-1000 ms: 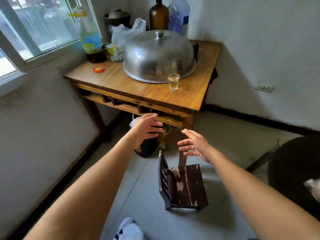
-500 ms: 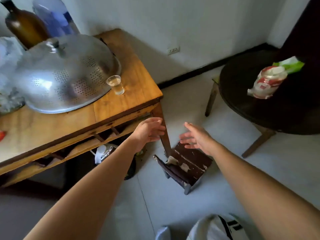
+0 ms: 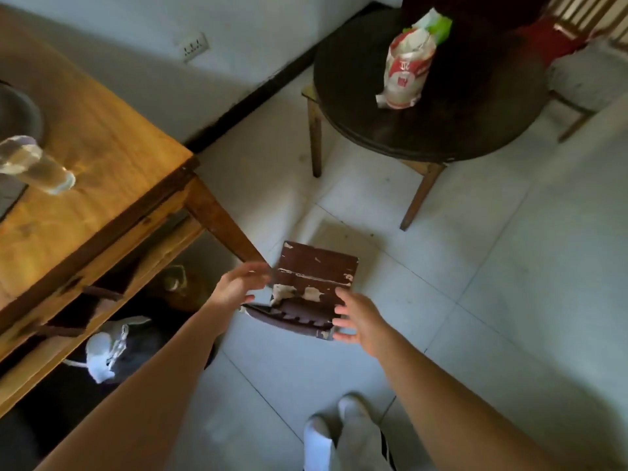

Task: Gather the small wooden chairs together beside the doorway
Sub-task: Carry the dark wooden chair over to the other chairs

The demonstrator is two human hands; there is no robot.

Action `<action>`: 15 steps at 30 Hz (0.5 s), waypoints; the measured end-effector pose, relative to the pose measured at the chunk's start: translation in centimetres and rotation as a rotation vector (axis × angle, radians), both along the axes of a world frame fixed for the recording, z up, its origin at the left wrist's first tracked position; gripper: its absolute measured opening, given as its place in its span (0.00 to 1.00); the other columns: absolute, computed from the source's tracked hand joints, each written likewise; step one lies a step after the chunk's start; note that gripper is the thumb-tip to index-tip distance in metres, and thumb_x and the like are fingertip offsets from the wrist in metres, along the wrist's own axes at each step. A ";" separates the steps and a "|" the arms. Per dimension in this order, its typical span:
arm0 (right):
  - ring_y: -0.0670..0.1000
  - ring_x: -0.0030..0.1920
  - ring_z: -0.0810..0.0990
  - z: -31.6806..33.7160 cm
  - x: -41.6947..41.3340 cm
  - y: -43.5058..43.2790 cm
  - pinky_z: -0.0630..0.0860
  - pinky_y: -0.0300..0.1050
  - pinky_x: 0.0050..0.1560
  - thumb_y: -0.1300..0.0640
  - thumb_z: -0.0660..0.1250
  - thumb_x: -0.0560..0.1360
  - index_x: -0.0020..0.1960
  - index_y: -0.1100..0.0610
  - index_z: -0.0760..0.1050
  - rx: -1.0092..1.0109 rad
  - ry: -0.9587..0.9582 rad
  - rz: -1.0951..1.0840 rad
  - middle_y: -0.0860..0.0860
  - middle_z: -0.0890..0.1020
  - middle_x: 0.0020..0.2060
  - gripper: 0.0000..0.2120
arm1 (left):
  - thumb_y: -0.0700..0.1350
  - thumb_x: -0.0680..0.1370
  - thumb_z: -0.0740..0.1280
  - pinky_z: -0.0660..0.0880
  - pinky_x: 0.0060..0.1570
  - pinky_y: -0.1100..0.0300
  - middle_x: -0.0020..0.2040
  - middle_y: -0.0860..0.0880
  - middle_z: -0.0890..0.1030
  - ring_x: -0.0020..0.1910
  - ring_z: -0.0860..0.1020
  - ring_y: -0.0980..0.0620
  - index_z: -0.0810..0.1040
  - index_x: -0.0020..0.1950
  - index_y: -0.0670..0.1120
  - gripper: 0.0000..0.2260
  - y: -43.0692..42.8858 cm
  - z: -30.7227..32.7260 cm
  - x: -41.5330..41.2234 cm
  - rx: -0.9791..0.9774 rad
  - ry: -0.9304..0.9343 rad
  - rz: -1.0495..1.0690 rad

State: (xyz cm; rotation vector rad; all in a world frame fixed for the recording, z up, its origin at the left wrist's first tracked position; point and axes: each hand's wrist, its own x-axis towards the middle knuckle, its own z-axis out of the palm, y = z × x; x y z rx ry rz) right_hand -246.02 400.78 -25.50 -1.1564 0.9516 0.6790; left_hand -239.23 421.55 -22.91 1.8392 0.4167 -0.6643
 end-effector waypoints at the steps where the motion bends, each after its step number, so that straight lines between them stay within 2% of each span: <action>1: 0.55 0.52 0.75 -1.3 -0.4 0.8 0.75 0.54 0.49 0.49 0.62 0.77 0.59 0.55 0.68 0.002 0.051 -0.033 0.55 0.73 0.57 0.14 | 0.38 0.75 0.65 0.71 0.54 0.56 0.52 0.49 0.81 0.53 0.77 0.51 0.79 0.55 0.49 0.11 0.2 -1.2 0.0 0.024 0.002 -0.033; 3: 0.56 0.52 0.74 -4.1 -1.1 2.7 0.76 0.57 0.51 0.51 0.64 0.76 0.63 0.58 0.66 -0.001 0.171 -0.119 0.56 0.72 0.54 0.19 | 0.37 0.75 0.66 0.72 0.46 0.65 0.51 0.50 0.81 0.50 0.77 0.53 0.79 0.54 0.49 0.11 0.6 -4.1 0.0 0.064 0.017 -0.102; 5: 0.58 0.53 0.72 -6.7 -1.3 4.6 0.75 0.62 0.56 0.52 0.67 0.74 0.65 0.60 0.64 0.051 0.289 -0.257 0.58 0.71 0.50 0.24 | 0.33 0.74 0.66 0.73 0.41 0.71 0.53 0.48 0.80 0.52 0.77 0.50 0.77 0.56 0.47 0.15 1.0 -7.1 -0.2 0.086 0.052 -0.191; 6: 0.60 0.55 0.72 -7.6 -1.3 5.4 0.73 0.64 0.58 0.52 0.67 0.74 0.66 0.61 0.63 0.113 0.334 -0.350 0.59 0.70 0.52 0.25 | 0.31 0.73 0.66 0.74 0.43 0.70 0.55 0.47 0.78 0.54 0.77 0.47 0.76 0.59 0.46 0.18 1.2 -8.5 -0.4 0.115 0.051 -0.268; 8: 0.63 0.61 0.71 -9.5 -0.6 6.9 0.70 0.64 0.60 0.54 0.67 0.75 0.65 0.62 0.64 0.239 0.359 -0.537 0.61 0.68 0.55 0.24 | 0.32 0.73 0.67 0.75 0.50 0.67 0.61 0.50 0.76 0.59 0.76 0.47 0.73 0.65 0.50 0.24 1.7 -11.3 -0.5 0.335 -0.010 -0.556; 10: 0.63 0.60 0.73 -11.0 0.2 8.3 0.72 0.62 0.58 0.57 0.67 0.75 0.63 0.64 0.66 0.271 0.324 -0.707 0.63 0.71 0.55 0.21 | 0.36 0.72 0.67 0.72 0.58 0.60 0.62 0.53 0.76 0.62 0.73 0.49 0.70 0.67 0.57 0.27 2.0 -13.4 -0.5 0.606 -0.102 -0.850; 11: 0.63 0.56 0.75 -11.7 0.6 8.9 0.73 0.61 0.58 0.59 0.67 0.75 0.62 0.64 0.67 0.244 0.311 -0.796 0.64 0.73 0.54 0.19 | 0.38 0.71 0.68 0.68 0.63 0.56 0.63 0.55 0.76 0.64 0.71 0.50 0.70 0.67 0.59 0.27 2.0 -14.3 -0.6 0.730 -0.156 -0.981; 13: 0.62 0.50 0.78 -12.9 1.1 9.9 0.73 0.62 0.58 0.61 0.64 0.76 0.62 0.66 0.69 0.170 0.310 -0.949 0.65 0.76 0.55 0.17 | 0.44 0.72 0.67 0.62 0.66 0.51 0.61 0.58 0.77 0.64 0.71 0.52 0.72 0.64 0.60 0.22 1.8 -15.6 -0.3 0.936 -0.281 -1.181; 15: 0.63 0.48 0.78 -13.3 1.2 10.5 0.74 0.64 0.57 0.61 0.66 0.75 0.63 0.67 0.68 0.102 0.304 -0.979 0.67 0.76 0.56 0.19 | 0.47 0.75 0.66 0.68 0.59 0.55 0.55 0.57 0.81 0.57 0.75 0.52 0.74 0.60 0.59 0.15 1.8 -16.5 0.0 0.984 -0.349 -1.222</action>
